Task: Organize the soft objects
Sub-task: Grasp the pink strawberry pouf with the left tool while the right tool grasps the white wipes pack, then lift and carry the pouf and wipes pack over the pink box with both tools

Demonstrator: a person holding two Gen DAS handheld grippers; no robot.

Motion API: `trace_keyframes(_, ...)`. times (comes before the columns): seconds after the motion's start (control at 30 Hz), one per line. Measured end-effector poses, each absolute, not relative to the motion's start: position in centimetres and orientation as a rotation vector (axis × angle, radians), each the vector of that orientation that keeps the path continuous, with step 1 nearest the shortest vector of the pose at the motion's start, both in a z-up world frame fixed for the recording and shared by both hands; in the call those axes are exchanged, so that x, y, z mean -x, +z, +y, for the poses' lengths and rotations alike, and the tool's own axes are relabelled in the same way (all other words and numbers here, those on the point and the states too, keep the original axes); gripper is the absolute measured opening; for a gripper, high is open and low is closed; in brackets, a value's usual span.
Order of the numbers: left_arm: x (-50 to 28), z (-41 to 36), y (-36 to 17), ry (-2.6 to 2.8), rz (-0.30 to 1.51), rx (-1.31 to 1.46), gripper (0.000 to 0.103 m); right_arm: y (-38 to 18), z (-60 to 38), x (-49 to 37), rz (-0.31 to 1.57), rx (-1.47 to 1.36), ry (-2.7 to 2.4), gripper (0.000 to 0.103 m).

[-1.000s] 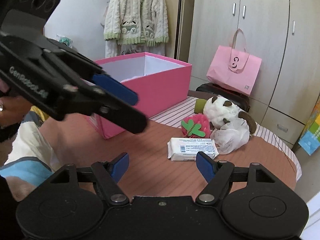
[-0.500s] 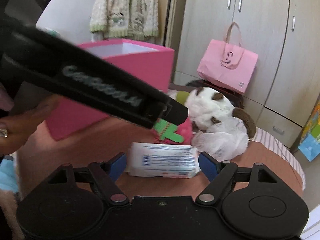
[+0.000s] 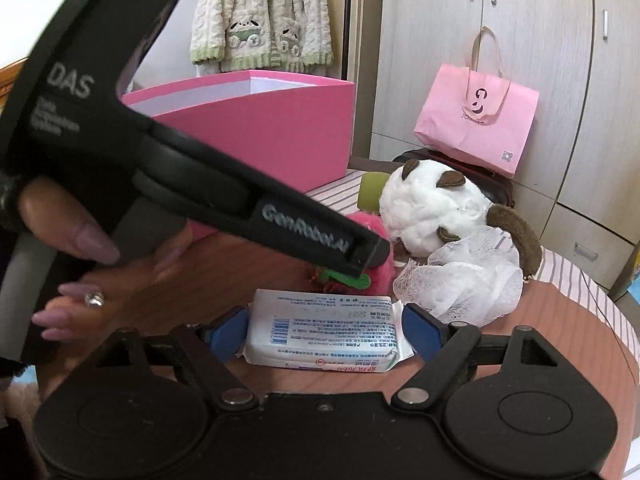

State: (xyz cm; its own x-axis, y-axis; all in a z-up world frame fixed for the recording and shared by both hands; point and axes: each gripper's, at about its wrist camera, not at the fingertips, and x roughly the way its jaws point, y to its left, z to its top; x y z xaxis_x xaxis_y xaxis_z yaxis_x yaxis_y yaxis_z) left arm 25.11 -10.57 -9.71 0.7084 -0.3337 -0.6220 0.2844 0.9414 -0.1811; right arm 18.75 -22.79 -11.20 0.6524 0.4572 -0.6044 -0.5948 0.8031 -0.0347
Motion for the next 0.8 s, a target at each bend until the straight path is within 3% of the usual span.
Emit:
trace_keyframes(0.4, -25.5, -11.7, -10.8, -0.32, 0.713, 0.048, 0.066, -12.0, -22.9, -19.4, 0.622, 0.234, 0.619, 0.092)
trace_keyframes(0.57, -25.4, -12.2, -10.9, -0.315, 0.708, -0.004, 0.044, -12.4, -23.0, -19.5, 0.638, 0.215, 0.607, 0.093)
trace_keyframes(0.8, -25.3, -12.3, -10.9, -0.3, 0.701, -0.013, 0.038, -12.6, -23.5, -20.3, 0.66, 0.17, 0.589, 0.089)
